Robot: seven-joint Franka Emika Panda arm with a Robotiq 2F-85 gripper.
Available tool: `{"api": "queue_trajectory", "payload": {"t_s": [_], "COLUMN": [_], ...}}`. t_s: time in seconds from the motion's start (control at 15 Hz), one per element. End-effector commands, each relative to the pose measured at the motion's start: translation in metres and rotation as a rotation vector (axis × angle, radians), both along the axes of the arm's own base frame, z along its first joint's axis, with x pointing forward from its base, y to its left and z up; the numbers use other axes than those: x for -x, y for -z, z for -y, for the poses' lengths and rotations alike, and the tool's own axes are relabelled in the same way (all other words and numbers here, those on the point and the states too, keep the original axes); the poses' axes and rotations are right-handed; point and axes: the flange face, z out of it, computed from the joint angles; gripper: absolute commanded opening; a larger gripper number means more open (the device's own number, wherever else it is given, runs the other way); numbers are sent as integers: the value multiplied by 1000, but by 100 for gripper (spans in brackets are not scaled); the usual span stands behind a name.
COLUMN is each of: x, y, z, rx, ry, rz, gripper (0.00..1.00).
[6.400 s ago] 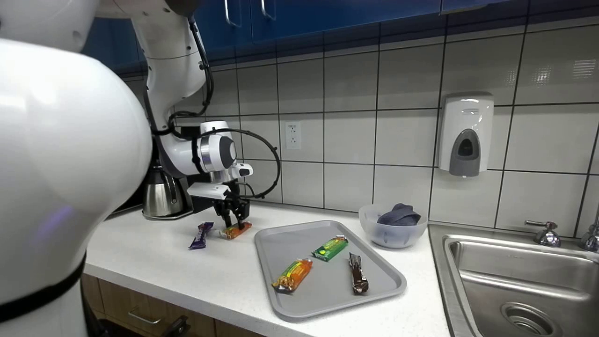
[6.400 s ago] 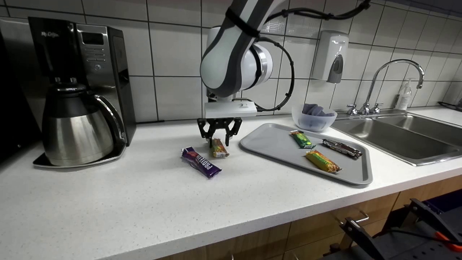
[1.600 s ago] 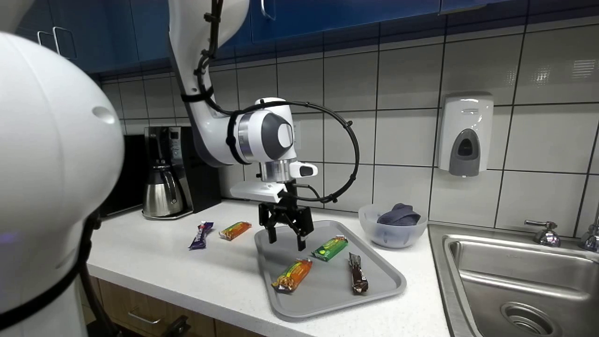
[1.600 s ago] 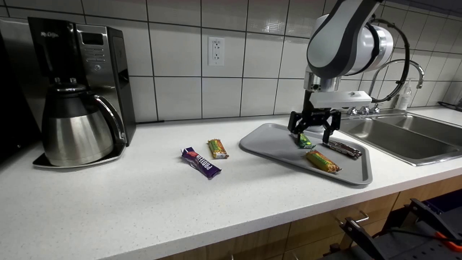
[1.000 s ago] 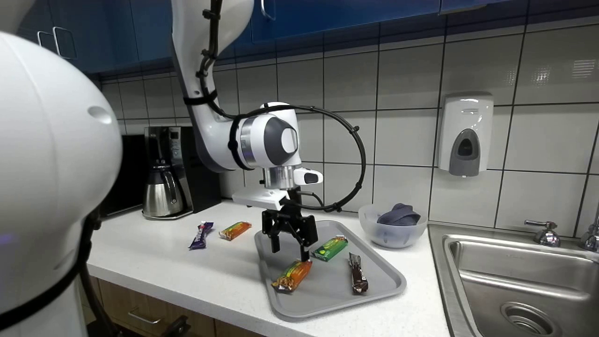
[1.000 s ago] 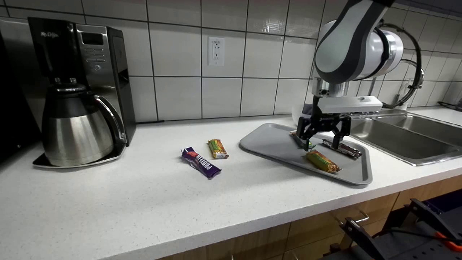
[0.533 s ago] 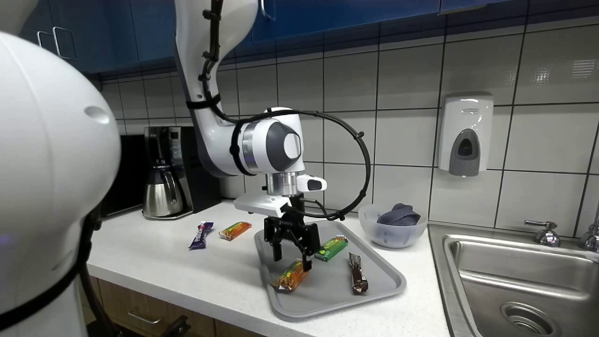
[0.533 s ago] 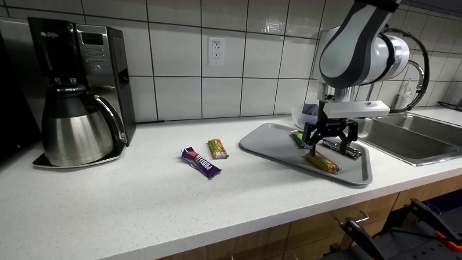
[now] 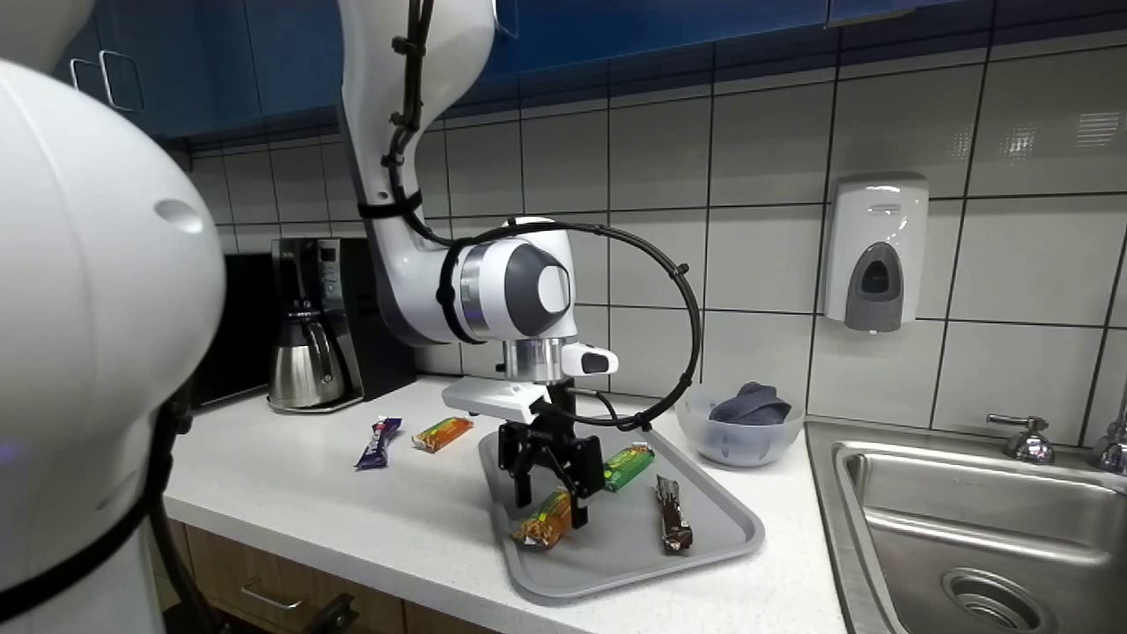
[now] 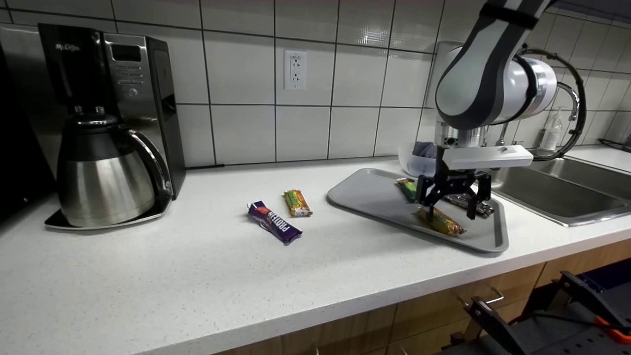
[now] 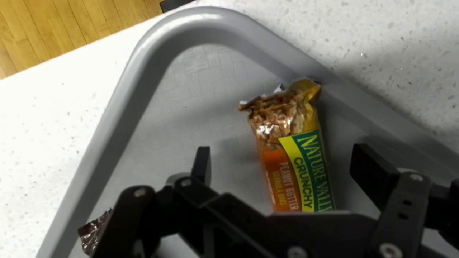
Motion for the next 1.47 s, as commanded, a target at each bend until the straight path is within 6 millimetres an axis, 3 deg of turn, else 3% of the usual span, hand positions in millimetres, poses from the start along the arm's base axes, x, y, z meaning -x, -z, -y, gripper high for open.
{"api": "queue_trajectory", "payload": {"t_s": [0.0, 0.47, 0.53, 0.67, 1.07, 1.4], "x": [-9, -20, -21, -23, -28, -29], "y": [2, 13, 15, 17, 15, 5], "z": [4, 5, 5, 6, 4, 1], "rx": [-4, 0, -3, -4, -1, -1], "ry": [6, -5, -2, -1, -6, -8], "rz": [19, 50, 52, 55, 70, 89], "gripper": [100, 100, 75, 66, 19, 19]}}
